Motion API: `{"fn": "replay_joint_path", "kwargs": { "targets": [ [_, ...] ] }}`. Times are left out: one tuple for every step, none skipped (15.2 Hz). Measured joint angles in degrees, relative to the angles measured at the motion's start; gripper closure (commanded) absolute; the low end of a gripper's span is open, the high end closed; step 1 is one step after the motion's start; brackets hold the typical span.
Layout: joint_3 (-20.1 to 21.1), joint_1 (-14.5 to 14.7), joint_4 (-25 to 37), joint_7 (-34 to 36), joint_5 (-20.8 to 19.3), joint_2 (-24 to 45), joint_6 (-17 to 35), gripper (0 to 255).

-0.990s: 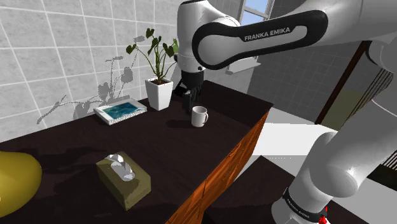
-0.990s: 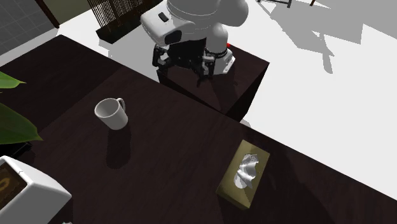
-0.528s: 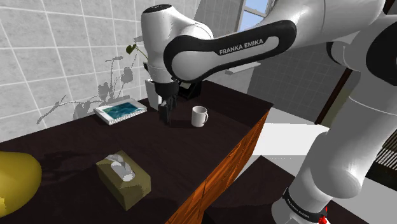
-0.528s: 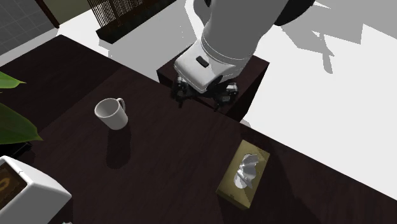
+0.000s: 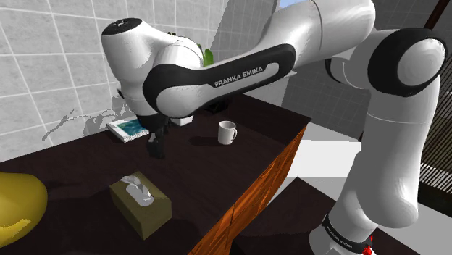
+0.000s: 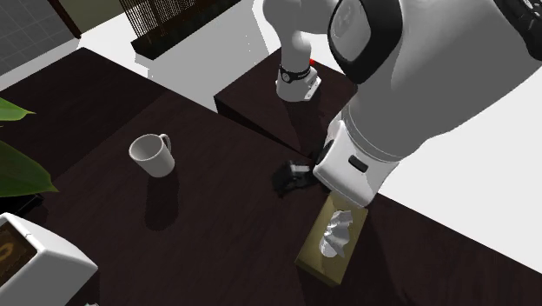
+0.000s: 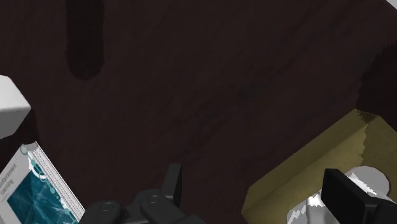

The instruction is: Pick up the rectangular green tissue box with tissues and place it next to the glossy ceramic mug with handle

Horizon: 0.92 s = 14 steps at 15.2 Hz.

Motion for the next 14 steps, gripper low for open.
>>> {"fn": "replay_joint_path", "kwargs": {
  "targets": [
    [0.28, 1.34, 1.89, 0.44, -1.52, 2.19, -0.44, 0],
    [0.45, 2.38, 3.16, 0.44, -2.84, 3.88, -0.57, 0],
    [0.59, 3.57, 5.23, 0.24, -4.10, 5.70, -1.36, 0],
    [0.61, 5.18, 7.83, 0.41, -5.71, 8.32, -2.02, 0],
    [0.68, 6.72, 9.83, 0.50, -7.06, 10.39, -2.65, 0],
    [0.68, 8.17, 11.69, 0.45, -8.36, 12.38, -3.09, 0],
    [0.70, 9.30, 12.92, 0.16, -9.41, 13.77, -3.37, 0],
    [0.51, 10.66, 15.51, -0.54, -10.65, 15.90, -4.13, 0],
    [0.40, 12.25, 17.56, -0.71, -11.84, 17.90, -4.68, 0],
    [0.29, 13.18, 18.98, -1.15, -12.61, 19.19, -5.03, 0],
    [0.19, 13.74, 19.69, -1.20, -13.08, 20.00, -5.09, 0],
    [0.07, 13.81, 19.77, -1.28, -13.38, 20.45, -4.75, 0],
    [-0.02, 13.70, 19.21, -1.08, -13.59, 20.63, -4.10, 0],
    [-0.14, 13.61, 19.15, -1.13, -13.76, 20.93, -3.73, 0]
  ]
}}
